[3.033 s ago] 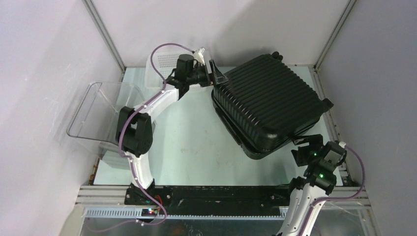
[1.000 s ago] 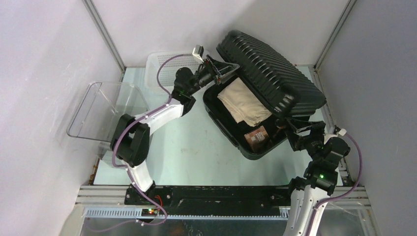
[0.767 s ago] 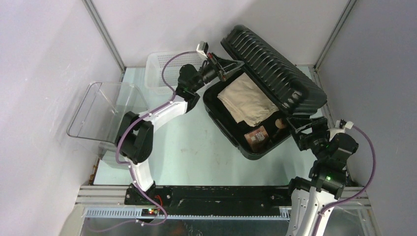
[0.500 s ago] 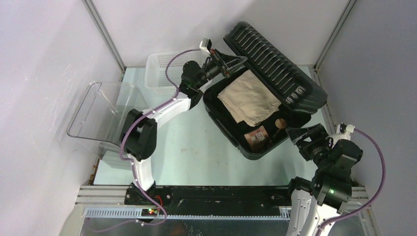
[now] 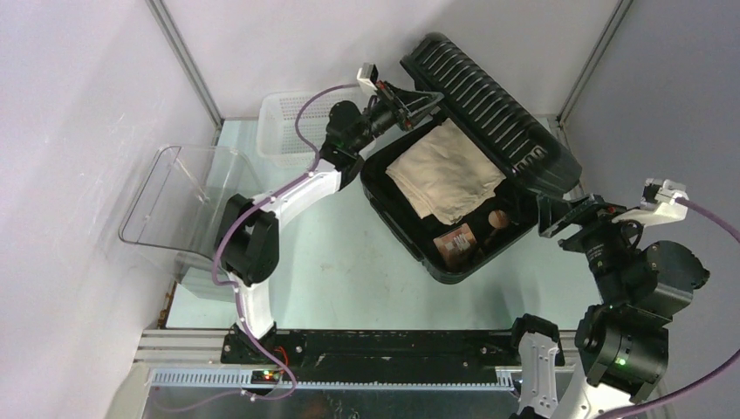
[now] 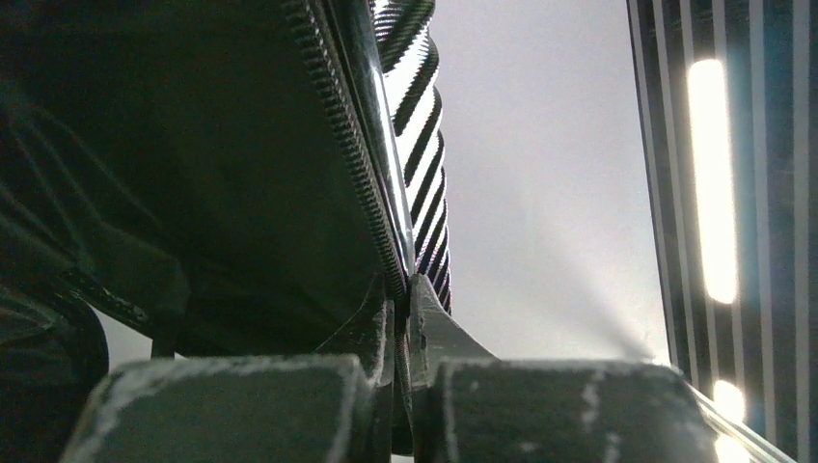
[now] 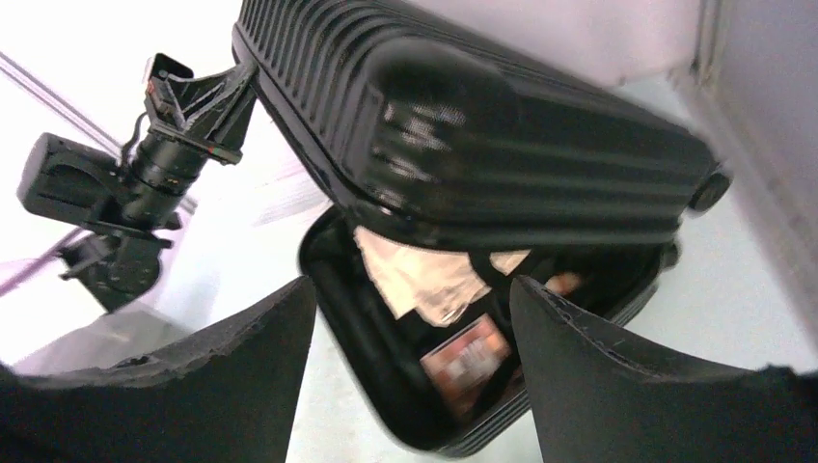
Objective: Open, take out, and arrange the luggage
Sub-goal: Open the luggage at the center of the board.
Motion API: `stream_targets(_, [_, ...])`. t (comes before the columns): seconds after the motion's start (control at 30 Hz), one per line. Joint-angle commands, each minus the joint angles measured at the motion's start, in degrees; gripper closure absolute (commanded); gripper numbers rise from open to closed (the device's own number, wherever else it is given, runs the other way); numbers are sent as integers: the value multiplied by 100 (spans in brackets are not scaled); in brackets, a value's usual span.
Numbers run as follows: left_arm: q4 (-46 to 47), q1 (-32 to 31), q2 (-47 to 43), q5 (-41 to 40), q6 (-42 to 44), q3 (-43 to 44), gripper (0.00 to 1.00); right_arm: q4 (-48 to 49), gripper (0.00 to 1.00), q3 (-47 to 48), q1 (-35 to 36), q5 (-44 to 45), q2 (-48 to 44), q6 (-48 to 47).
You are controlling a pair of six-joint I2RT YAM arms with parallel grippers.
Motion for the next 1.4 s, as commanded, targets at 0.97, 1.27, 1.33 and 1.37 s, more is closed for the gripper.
stream_targets(0.97, [-279, -238, 678, -581, -296, 2482, 100, 3983, 12, -2384, 3232, 3100, -68, -5114])
stream_targets(1.27, [-221, -238, 436, -535, -161, 2108, 100, 5110, 11, -2388, 4459, 5634, 885, -6066])
stream_targets(1.33, [-248, -238, 382, -511, -86, 2019, 100, 5170, 16, -2418, 4463, 5804, 934, -6049])
stream_targets(1.37, [-314, -238, 364, -494, -26, 1976, 100, 5265, 21, -2494, 4477, 5862, 923, -6040])
